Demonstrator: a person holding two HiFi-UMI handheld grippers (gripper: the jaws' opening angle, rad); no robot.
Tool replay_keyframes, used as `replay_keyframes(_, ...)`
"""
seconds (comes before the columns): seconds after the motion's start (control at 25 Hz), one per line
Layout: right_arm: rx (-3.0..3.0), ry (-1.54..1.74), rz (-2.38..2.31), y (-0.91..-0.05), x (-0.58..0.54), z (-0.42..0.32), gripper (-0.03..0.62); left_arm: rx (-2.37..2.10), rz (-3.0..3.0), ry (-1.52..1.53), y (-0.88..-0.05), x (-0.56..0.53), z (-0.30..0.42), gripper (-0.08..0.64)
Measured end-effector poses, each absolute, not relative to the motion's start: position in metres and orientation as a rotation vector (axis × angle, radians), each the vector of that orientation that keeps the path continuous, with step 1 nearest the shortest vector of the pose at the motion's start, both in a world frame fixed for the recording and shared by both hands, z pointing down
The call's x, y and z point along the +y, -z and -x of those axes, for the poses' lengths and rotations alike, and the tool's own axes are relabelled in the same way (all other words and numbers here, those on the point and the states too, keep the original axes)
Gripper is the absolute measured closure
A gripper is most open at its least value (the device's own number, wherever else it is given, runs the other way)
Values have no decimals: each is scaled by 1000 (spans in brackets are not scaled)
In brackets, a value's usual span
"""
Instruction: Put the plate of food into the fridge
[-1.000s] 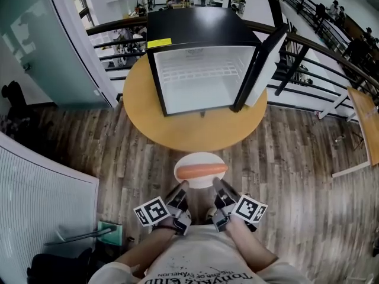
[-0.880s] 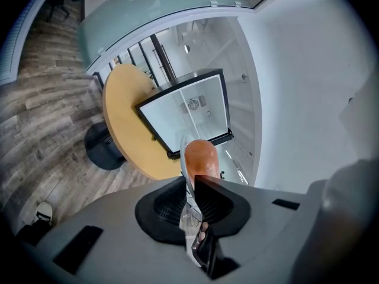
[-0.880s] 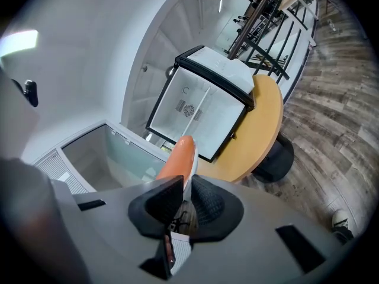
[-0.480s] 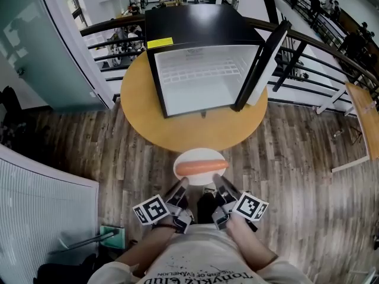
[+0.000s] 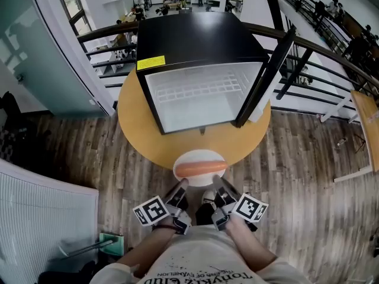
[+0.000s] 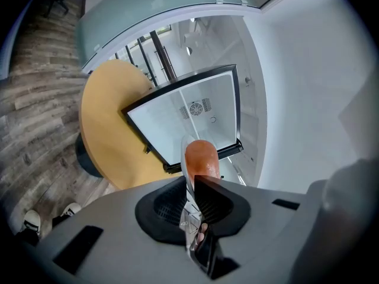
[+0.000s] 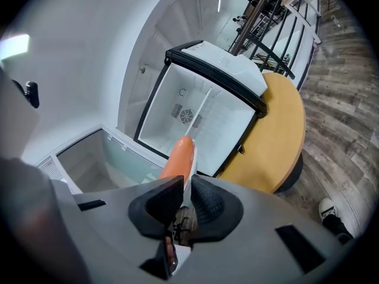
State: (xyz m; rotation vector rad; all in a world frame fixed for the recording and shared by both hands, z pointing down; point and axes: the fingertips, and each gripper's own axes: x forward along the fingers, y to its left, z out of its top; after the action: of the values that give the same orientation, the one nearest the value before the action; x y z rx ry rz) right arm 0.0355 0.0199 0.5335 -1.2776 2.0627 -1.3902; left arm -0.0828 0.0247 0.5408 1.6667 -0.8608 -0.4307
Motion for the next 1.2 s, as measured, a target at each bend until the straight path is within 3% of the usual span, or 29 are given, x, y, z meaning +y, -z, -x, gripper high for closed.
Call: replay_keyframes(1.2, 2157, 1363, 1138, -487, -153, -87, 540, -941, -1658, 540, -497, -135, 31, 505)
